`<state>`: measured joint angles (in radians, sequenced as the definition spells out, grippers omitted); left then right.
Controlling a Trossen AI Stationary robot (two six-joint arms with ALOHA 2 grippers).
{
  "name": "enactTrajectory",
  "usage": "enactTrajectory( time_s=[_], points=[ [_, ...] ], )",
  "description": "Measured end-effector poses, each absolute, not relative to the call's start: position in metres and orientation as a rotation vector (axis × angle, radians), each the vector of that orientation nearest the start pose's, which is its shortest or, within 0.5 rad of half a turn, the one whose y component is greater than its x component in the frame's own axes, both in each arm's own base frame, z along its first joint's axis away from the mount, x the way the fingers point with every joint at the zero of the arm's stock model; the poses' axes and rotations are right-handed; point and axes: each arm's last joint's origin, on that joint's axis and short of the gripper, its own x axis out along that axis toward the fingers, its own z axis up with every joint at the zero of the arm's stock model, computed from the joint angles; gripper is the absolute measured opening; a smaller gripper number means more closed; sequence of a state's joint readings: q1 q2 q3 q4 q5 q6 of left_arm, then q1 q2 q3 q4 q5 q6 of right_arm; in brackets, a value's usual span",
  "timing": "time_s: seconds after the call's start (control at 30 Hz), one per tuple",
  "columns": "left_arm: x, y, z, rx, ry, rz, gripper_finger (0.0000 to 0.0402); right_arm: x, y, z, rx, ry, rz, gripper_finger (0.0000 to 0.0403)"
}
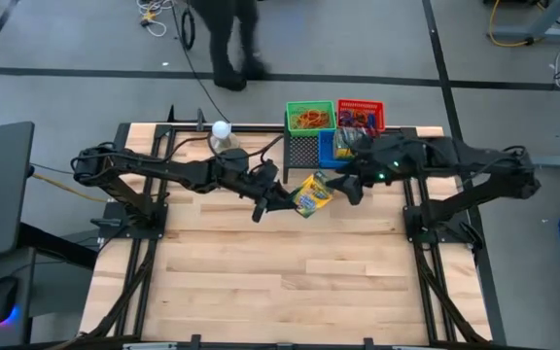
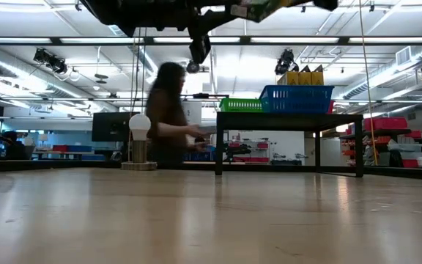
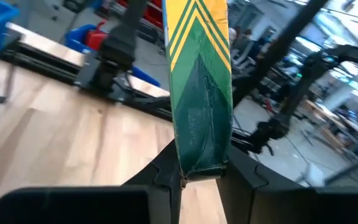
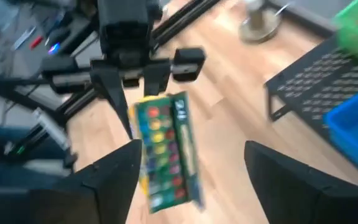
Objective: Pick & Place Office Desk Supplies
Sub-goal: Put the yellow crayon box into the blue bin
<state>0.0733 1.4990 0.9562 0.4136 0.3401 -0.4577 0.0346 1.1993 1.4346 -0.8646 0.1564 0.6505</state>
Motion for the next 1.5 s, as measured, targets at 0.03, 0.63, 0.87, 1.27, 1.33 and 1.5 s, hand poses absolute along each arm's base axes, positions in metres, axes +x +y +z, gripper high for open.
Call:
enactTrajectory(
  time_s=[0.03, 0.63, 0.87, 1.27, 1.33, 1.5],
  points=[
    [0.336, 0.015, 0.280, -0.481, 0.185, -0.253, 0.0081, 0.230, -0.001, 0.406, 0.577, 0.584, -0.291, 0.0292],
    [0.335, 0.029, 0.284, -0.503, 0.140, -0.234, 0.0080, 0.261, -0.015, 0.397, 0.640, 0.615, -0.034, 0.0226],
    [0.335, 0.036, 0.287, -0.512, 0.111, -0.230, 0.0081, 0.262, -0.016, 0.397, 0.641, 0.607, -0.042, 0.0183],
    [0.326, 0.055, 0.298, -0.491, 0.047, -0.183, 0.0092, 0.255, -0.021, 0.407, 0.676, 0.517, -0.117, 0.0094],
    [0.322, 0.061, 0.301, -0.479, 0.051, -0.142, 0.0105, 0.254, -0.025, 0.408, 0.698, 0.509, -0.136, 0.0093],
    [0.303, 0.082, 0.304, -0.437, 0.114, 0.052, 0.0151, 0.245, -0.039, 0.417, 0.737, 0.515, -0.226, 0.0092]
  ],
)
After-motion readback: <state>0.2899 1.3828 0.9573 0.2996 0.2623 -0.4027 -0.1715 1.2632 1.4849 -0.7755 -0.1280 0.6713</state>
